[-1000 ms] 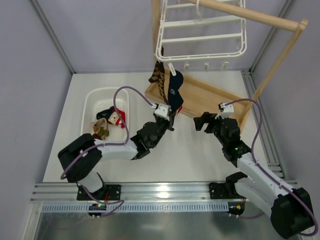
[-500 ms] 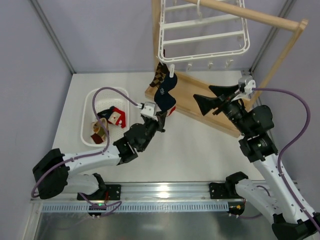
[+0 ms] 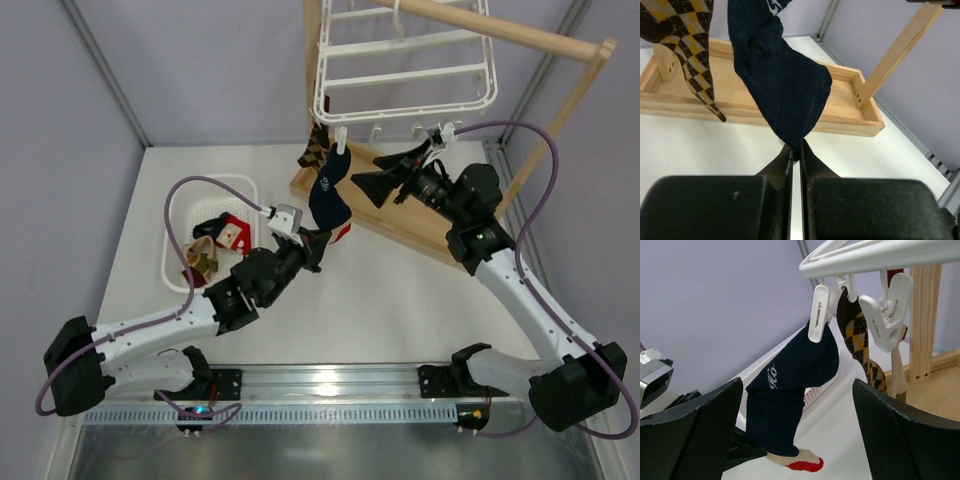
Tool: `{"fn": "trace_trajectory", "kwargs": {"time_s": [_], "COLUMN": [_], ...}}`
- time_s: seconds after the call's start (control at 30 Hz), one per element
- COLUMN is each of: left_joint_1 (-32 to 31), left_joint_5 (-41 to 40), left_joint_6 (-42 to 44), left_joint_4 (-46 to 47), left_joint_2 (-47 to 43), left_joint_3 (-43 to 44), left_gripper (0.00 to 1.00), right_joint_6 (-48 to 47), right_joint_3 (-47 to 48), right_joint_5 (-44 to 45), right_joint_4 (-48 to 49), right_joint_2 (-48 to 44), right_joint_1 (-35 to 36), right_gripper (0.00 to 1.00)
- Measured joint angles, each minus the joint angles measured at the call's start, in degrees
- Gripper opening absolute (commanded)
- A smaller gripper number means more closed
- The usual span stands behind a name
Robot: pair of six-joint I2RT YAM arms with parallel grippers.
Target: Remove the socks clipped to the hanger
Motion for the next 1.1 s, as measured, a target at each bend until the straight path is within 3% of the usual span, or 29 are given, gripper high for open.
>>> {"fn": "trace_trajectory", "kwargs": {"time_s": [0.3,0.47,0.73,0.9,1.1], "left_joint_1": [0.0,-0.02,-2.45,-4.17,-5.49], "left_joint_5": [4.17,5.68,3.37,0.79,-0.66], "left_joint_6": [-2.64,-3.74,-3.21,-2.1,-1.49], "left_joint_4": [-4.63,-5.75,-6.91,-7.21,-7.45], "left_joint_2": [-1.42,-1.92,-0.04,0.87,2.6], "left_joint_3": [0.02,0.31,1.84,2.43,3.43], "left_gripper": [0.0,0.0,0.0,0.0,0.0], "right_joint_6": [3.91,2.91,-9.49,-15.37,-22.05], "right_joint_3": [2.36,2.38,4.0,6.27,11.23], "right_joint_5": [-2.8,0.37,26.29,43.69,58.36], "right_joint_4": [8.04,8.83,2.69,-0.09,-1.05], "right_joint_2": [5.57,6.82,4.68,4.96,9.55], "right_joint_1": [1.09,3.78,18.93,21.77,25.81], "right_gripper": [0.9,0.9,0.9,0.89,0.89]}}
